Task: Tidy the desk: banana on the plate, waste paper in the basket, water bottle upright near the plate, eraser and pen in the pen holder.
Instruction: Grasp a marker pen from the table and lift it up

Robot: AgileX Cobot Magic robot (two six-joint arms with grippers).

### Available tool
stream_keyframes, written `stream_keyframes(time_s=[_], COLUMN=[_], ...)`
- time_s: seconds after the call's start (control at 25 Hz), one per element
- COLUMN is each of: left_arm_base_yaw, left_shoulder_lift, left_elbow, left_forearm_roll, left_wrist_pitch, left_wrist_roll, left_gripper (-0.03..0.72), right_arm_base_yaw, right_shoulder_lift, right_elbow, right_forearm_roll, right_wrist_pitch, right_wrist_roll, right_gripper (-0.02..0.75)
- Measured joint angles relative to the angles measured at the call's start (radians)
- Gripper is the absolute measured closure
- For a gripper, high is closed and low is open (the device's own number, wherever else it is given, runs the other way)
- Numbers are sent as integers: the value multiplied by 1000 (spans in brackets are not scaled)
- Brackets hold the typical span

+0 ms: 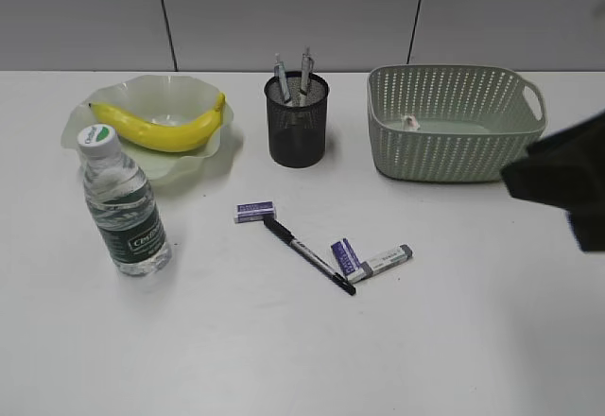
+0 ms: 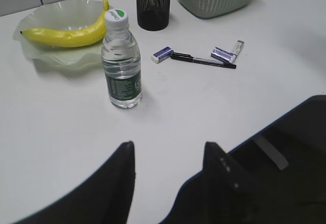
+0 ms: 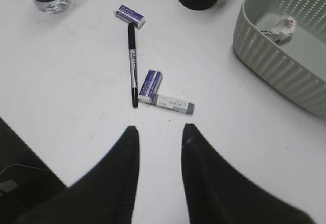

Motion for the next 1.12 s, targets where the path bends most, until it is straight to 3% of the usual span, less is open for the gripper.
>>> stream_keyframes(time_s=[0.16, 0.36, 0.52, 0.76, 1.12], left_arm_base_yaw=[0, 0, 0, 0, 0], left_shoulder_lift=[11, 12, 12, 12, 12], left_elbow=[31, 37, 37, 37, 37], left_forearm_roll=[1, 1, 3, 4, 4], left_wrist_pitch=[-49, -63, -64, -64, -64], left_wrist_roll=[0, 0, 0, 0, 0], left_gripper=[358, 371, 378, 379, 381], right_arm_base_yaw=[48, 148, 178, 179, 179], right_shoulder_lift=[292, 640, 894, 1187, 1394], right_elbow=[-202, -474, -714, -1024, -1120], right_forearm_roll=[-19, -64, -76, -140, -156], right_wrist_pitch=[-10, 17, 165, 401, 457], right_wrist_roll=[-32, -41, 12, 107, 146], right_gripper=[484, 413, 365, 355, 355])
